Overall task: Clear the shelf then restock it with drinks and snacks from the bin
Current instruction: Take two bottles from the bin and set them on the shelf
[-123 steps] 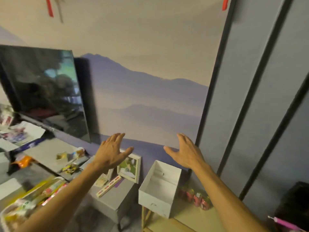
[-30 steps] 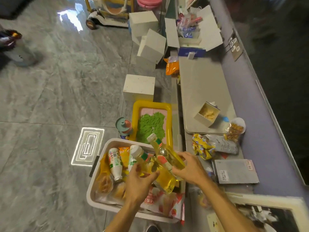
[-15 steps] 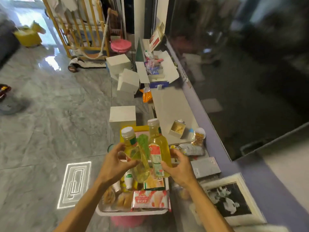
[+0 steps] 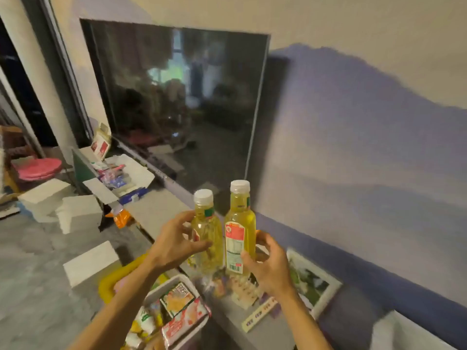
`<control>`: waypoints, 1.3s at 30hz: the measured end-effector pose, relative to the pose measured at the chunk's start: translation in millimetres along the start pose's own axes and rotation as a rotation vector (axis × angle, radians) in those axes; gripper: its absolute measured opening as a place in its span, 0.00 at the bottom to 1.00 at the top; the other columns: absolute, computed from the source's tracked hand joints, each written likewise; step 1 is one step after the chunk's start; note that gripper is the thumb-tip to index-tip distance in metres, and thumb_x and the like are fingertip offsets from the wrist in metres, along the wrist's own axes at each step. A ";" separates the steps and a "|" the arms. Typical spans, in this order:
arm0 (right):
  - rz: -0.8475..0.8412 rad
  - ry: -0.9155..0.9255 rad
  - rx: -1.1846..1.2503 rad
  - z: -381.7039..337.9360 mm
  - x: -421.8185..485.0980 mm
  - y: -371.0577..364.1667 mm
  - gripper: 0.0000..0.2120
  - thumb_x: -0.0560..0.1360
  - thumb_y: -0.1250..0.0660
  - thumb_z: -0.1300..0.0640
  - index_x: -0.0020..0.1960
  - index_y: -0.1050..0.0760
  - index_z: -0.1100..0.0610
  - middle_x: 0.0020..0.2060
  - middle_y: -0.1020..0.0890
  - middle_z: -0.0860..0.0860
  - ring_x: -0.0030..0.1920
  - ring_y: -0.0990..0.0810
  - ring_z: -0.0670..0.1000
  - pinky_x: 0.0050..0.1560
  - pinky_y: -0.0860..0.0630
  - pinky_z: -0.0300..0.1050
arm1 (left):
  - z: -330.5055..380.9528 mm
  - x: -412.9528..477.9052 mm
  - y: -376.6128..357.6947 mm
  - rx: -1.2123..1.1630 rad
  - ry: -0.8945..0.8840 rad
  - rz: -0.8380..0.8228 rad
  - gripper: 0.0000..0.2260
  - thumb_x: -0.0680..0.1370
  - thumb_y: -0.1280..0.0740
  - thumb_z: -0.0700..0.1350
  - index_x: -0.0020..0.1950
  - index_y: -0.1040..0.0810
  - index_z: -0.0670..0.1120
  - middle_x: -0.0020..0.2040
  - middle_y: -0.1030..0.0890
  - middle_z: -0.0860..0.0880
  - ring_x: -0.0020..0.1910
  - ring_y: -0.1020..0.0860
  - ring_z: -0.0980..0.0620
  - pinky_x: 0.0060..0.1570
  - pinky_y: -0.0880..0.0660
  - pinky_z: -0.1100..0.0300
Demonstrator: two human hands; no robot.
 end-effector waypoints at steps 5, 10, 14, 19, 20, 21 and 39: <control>0.261 0.010 -0.038 -24.2 -88.4 138.2 0.21 0.75 0.20 0.49 0.64 0.24 0.43 0.55 0.16 0.32 0.60 0.18 0.38 0.52 0.17 0.37 | 123.9 -18.2 -92.6 -0.022 -0.220 -0.182 0.29 0.65 0.16 0.56 0.64 0.21 0.61 0.51 0.16 0.59 0.46 0.17 0.57 0.47 0.19 0.59; 0.532 -0.005 -0.066 -30.5 -205.3 279.6 0.24 0.74 0.20 0.50 0.67 0.23 0.50 0.58 0.15 0.41 0.60 0.17 0.41 0.52 0.16 0.39 | 247.9 -74.4 -195.6 -0.075 -0.375 -0.335 0.26 0.67 0.15 0.49 0.58 0.22 0.66 0.48 0.15 0.58 0.45 0.17 0.61 0.40 0.24 0.71; 0.680 -0.026 -0.125 -30.0 -306.7 379.1 0.24 0.74 0.19 0.53 0.66 0.23 0.48 0.58 0.16 0.38 0.60 0.19 0.38 0.51 0.20 0.32 | 329.9 -142.1 -282.1 -0.114 -0.472 -0.457 0.32 0.67 0.16 0.52 0.69 0.22 0.57 0.56 0.17 0.59 0.48 0.17 0.57 0.42 0.22 0.67; 0.819 -0.085 -0.121 -19.8 -429.5 481.1 0.22 0.75 0.20 0.59 0.63 0.24 0.44 0.60 0.17 0.43 0.57 0.17 0.38 0.49 0.17 0.37 | 414.2 -231.8 -385.8 -0.177 -0.527 -0.564 0.31 0.69 0.16 0.52 0.69 0.22 0.55 0.56 0.17 0.58 0.51 0.17 0.53 0.47 0.19 0.60; 0.844 -0.088 -0.118 -19.4 -452.4 497.9 0.22 0.75 0.21 0.61 0.62 0.25 0.45 0.60 0.17 0.43 0.56 0.17 0.35 0.47 0.18 0.34 | 428.4 -248.1 -404.8 -0.191 -0.532 -0.585 0.31 0.69 0.16 0.53 0.69 0.23 0.56 0.56 0.17 0.58 0.51 0.17 0.54 0.46 0.20 0.62; 0.868 -0.097 -0.116 -18.4 -474.5 514.2 0.22 0.75 0.21 0.62 0.63 0.24 0.47 0.59 0.17 0.44 0.56 0.17 0.34 0.46 0.19 0.32 | 441.9 -263.3 -423.2 -0.202 -0.540 -0.604 0.31 0.69 0.17 0.53 0.70 0.23 0.56 0.56 0.17 0.59 0.51 0.17 0.55 0.45 0.22 0.64; 1.166 -0.238 -0.135 124.9 -613.5 711.2 0.29 0.68 0.21 0.40 0.65 0.24 0.47 0.59 0.18 0.36 0.63 0.19 0.42 0.59 0.17 0.43 | 528.1 -348.5 -716.4 -0.232 -0.446 -0.879 0.28 0.71 0.17 0.44 0.64 0.25 0.62 0.58 0.20 0.61 0.55 0.19 0.56 0.54 0.23 0.62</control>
Point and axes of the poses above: each hand's wrist, its own x-axis towards the middle knuckle, its own y-axis out of the back of the hand, z = x × y, the point moved 10 cm from there along x, towards the middle knuckle
